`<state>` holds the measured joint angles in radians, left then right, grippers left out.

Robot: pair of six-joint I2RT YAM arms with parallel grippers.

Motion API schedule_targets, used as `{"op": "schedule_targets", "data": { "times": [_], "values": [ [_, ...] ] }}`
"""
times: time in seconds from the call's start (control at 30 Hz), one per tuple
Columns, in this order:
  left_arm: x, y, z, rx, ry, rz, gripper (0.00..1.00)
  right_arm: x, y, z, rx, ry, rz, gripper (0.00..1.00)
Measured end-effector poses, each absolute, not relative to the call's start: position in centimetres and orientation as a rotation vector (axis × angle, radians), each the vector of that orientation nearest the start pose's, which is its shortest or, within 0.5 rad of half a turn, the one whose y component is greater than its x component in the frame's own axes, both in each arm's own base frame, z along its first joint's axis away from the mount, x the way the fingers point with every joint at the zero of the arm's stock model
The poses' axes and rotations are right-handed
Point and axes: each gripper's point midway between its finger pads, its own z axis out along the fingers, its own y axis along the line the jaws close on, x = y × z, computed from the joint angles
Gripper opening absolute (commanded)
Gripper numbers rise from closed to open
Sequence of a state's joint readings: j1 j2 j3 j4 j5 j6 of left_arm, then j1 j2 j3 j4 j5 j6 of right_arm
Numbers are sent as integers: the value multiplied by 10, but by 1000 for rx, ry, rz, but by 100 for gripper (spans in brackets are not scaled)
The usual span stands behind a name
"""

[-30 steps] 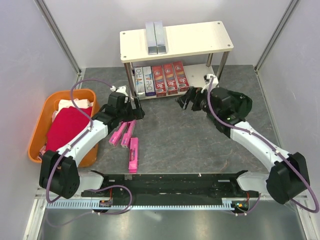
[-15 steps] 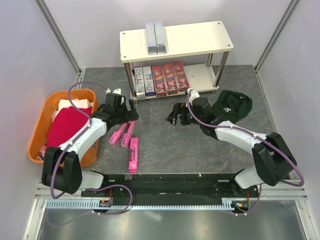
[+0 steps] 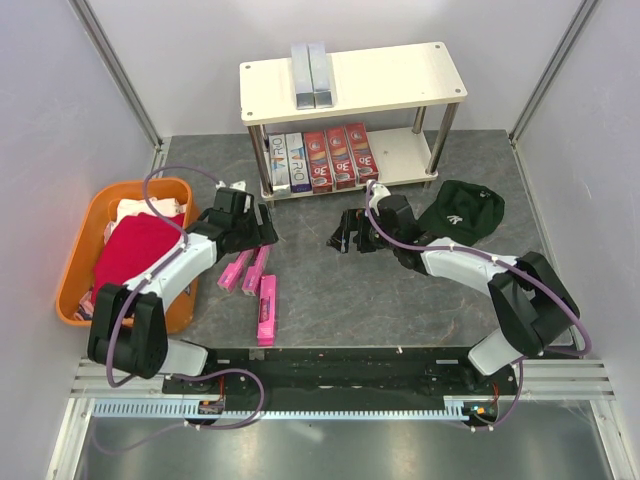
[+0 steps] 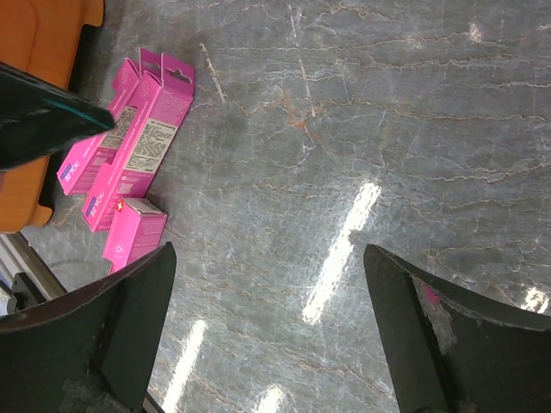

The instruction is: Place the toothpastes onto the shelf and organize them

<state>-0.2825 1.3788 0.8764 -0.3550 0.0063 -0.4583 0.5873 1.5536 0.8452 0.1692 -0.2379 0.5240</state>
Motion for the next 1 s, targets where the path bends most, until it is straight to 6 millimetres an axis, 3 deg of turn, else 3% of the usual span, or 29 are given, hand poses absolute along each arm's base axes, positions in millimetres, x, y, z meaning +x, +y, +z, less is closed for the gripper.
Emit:
{"op": "schedule_targets", "data": {
  "times": [0.13,0.37,0.53,0.7,1.0],
  "values": [
    [325,-116,72,-214,2503,-325,73,321,290,111,-223,2217,903,98],
    [319,-118,37,-208,2577,-327,64,321,290,111,-224,2218,906,98],
    [326,-119,21,-200,2592,-306,45,321,290,111,-225,2218,906,98],
    [343,-129,25,-170,2550,-326,31,321,290,111,-224,2217,906,98],
    [341,-139,30,-142,2560,-385,29,323,291,114,-225,2212,906,98]
  ]
}}
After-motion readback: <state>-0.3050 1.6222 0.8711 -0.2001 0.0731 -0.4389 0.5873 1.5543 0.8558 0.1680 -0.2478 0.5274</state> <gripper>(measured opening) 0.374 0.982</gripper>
